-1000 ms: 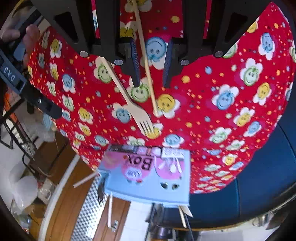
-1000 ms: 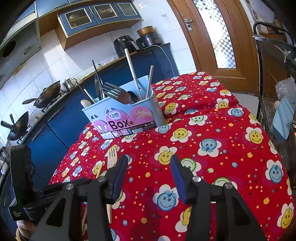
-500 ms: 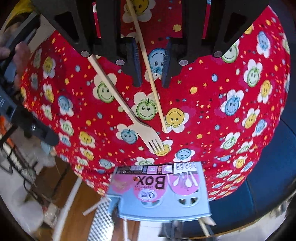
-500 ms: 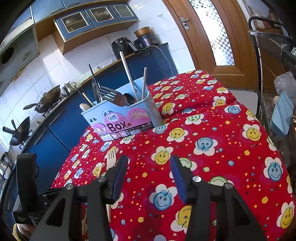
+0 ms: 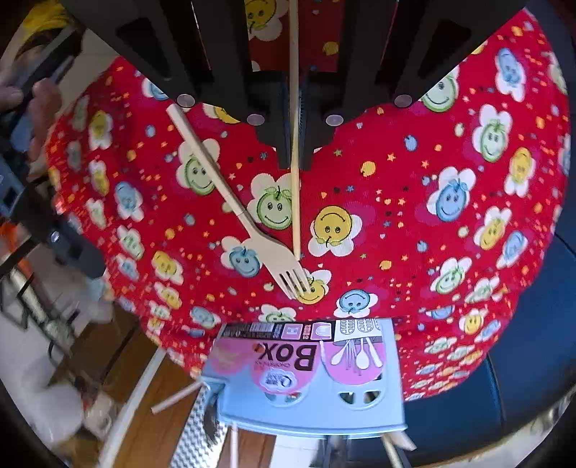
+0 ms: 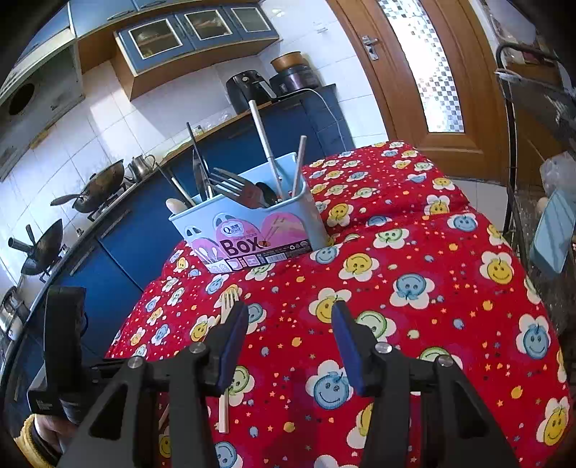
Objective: Organize utensils
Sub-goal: 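Grasp the thin wooden stick with the left tool while the right tool grasps a wooden fork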
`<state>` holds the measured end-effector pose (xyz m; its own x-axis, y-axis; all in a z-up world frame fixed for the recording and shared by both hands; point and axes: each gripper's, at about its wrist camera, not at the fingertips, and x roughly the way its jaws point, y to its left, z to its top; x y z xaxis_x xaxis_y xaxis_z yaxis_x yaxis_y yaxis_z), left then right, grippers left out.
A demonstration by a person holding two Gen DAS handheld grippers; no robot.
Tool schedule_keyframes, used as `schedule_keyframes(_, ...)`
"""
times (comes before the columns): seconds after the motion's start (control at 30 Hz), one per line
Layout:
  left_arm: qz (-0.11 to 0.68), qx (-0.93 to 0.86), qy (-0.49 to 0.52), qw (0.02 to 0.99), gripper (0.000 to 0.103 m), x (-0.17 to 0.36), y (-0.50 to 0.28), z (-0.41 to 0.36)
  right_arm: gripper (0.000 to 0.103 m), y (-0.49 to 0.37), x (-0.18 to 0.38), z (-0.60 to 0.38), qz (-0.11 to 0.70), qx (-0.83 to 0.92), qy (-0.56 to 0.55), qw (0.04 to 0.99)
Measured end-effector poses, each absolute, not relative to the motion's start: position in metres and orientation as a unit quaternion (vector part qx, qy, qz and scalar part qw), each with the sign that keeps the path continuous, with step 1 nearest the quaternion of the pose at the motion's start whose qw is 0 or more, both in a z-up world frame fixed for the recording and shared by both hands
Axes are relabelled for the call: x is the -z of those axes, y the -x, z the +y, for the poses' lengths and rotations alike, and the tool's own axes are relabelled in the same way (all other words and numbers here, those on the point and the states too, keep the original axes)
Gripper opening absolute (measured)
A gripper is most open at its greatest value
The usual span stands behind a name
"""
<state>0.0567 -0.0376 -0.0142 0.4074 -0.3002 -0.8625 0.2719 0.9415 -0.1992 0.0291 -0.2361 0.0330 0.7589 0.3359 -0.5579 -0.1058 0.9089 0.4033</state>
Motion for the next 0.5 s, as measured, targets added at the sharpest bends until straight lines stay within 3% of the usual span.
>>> schedule_keyframes(0.5, 0.393, 0.131, 0.094, 0.905, 0.004, -0.036, -0.053, 0.029, 0.051, -0.059, -0.035, -0.19, 0.407, -0.148, -0.099, 0.896)
